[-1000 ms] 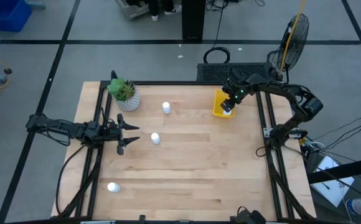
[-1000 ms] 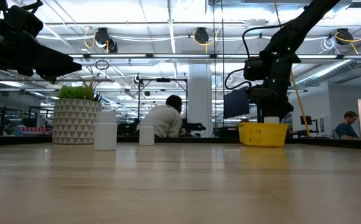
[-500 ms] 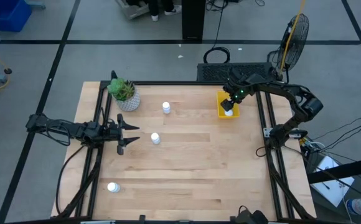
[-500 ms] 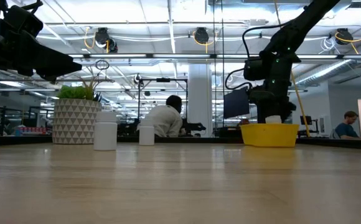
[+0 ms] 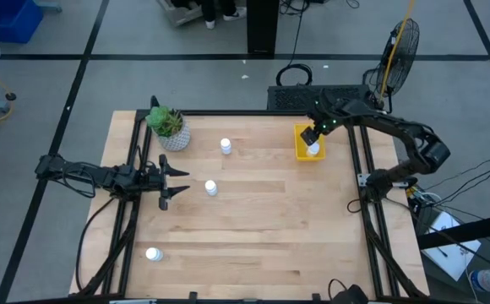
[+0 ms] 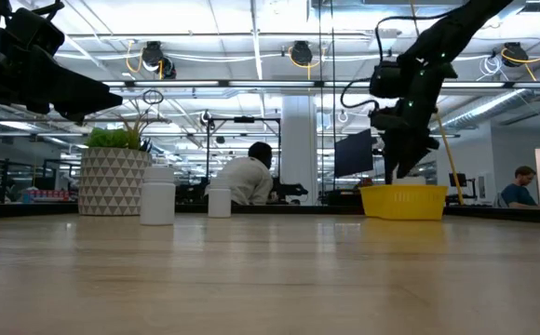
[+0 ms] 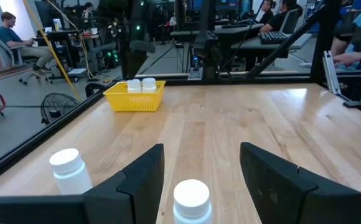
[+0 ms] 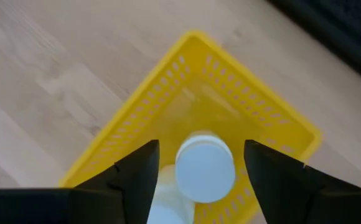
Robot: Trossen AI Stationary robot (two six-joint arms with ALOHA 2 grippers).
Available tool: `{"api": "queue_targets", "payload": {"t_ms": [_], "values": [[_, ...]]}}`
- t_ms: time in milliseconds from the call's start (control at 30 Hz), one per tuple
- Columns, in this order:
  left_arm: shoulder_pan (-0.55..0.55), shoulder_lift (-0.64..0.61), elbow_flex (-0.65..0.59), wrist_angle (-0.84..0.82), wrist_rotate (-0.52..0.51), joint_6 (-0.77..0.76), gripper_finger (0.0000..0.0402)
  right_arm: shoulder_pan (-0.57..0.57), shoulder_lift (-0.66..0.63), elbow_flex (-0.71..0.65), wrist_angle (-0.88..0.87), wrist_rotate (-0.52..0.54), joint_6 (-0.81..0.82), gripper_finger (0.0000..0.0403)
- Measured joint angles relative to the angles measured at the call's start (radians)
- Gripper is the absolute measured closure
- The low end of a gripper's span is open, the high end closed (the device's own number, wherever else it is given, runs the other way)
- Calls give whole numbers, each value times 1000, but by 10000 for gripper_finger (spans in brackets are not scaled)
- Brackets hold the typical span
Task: Pick and place pill bottles into a basket
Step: Put the top white medicine bottle into the yellow bin
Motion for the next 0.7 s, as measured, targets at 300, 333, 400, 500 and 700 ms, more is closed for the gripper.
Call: {"api": "queue_targets", "payload": {"t_ms": [300,333,400,500,700], "values": [[0,0,0,0,0,0,188,8,-122,0,10,-31,41,188],[0,0,0,0,0,0,188,17,-138,0,20,-51,52,188],[0,0,0,0,0,0,188,41,-173,0,45,-102,66,188],[0,0,0,0,0,0,188,103,-222,1,119,-157,64,188],[0,0,0,0,0,0,188,251,-305,2,289,-169,28,188]]}}
